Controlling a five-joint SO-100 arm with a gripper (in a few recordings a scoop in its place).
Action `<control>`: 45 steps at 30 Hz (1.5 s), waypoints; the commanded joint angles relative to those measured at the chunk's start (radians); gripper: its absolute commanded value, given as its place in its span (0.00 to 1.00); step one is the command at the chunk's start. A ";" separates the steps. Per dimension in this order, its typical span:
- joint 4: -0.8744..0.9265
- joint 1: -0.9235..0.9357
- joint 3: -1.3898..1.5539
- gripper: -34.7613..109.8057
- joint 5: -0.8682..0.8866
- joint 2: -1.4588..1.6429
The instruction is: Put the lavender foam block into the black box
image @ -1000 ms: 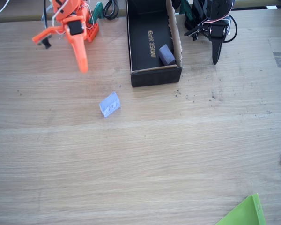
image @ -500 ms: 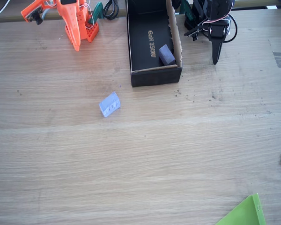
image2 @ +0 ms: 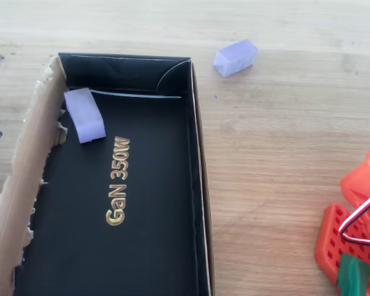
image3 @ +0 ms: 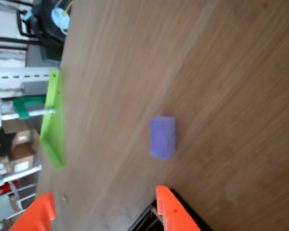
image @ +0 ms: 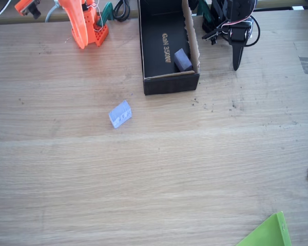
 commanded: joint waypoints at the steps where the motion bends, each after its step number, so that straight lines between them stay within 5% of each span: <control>1: 0.012 -0.009 -0.040 0.44 0.015 -0.008; 45: 0.451 -0.146 -0.611 0.44 0.195 -0.545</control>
